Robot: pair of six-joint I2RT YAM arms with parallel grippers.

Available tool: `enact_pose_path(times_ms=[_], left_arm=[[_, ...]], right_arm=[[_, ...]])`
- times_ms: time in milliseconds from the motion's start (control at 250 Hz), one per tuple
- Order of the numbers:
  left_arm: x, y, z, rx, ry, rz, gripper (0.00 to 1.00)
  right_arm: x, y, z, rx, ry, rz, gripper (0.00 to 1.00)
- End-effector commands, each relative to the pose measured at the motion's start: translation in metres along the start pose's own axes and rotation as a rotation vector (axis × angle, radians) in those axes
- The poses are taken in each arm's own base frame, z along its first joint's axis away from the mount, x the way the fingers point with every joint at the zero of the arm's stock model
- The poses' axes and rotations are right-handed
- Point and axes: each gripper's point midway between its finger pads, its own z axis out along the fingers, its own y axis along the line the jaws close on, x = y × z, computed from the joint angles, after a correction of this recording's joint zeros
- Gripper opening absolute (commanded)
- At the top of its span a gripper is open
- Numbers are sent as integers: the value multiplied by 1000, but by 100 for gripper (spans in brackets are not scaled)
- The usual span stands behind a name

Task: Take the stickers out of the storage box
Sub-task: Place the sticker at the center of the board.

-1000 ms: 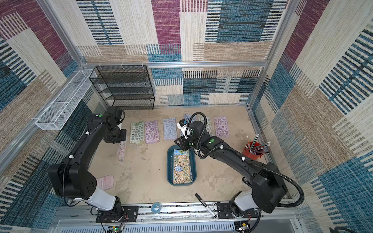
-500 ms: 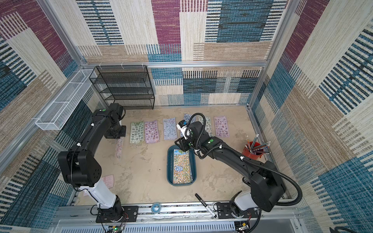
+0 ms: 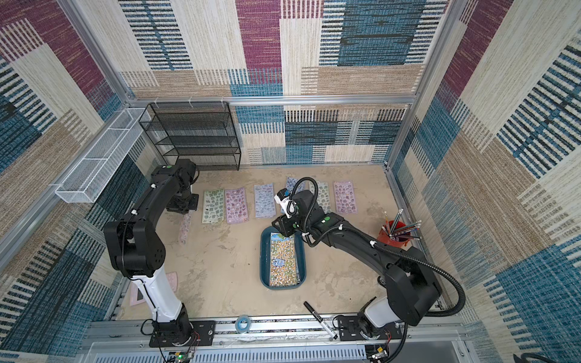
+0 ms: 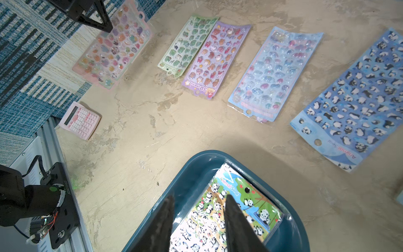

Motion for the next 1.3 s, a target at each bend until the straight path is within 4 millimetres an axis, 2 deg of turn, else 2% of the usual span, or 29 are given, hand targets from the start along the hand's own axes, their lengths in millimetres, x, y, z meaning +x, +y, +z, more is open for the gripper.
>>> enact_pose_path(times_ms=[0, 676, 996, 1296], left_arm=[[-3, 3, 5, -4, 19, -5, 0], [-50, -17, 42, 151, 5, -42, 0], [-51, -16, 73, 124, 61, -27, 0], [-48, 4, 87, -8, 87, -11, 0]], right_arm=[[-2, 1, 1, -9, -5, -9, 40], [5, 1, 13, -30, 30, 25, 39], [7, -2, 16, -18, 41, 39, 39], [3, 0, 19, -27, 43, 44, 39]])
